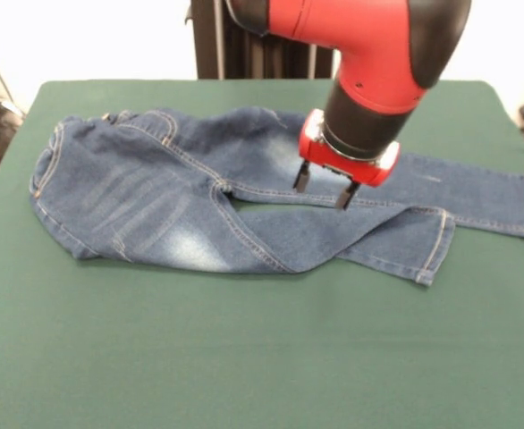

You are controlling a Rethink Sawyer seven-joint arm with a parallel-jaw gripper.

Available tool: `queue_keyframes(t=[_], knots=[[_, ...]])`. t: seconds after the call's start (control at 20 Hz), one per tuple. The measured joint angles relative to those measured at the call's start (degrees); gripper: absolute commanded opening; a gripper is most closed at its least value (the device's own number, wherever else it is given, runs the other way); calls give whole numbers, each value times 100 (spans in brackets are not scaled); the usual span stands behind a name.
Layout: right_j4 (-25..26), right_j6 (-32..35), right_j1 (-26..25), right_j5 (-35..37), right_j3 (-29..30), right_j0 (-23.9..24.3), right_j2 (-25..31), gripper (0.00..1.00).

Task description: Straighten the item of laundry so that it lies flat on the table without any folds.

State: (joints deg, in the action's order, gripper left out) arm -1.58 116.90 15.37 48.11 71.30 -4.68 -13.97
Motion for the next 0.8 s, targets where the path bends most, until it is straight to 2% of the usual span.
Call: queue_keyframes(t=[0.5,0.8], knots=[[-105,6,-110,25,-150,-165,-66,100],[-388,253,-117,26,-150,-522,-272,100]])
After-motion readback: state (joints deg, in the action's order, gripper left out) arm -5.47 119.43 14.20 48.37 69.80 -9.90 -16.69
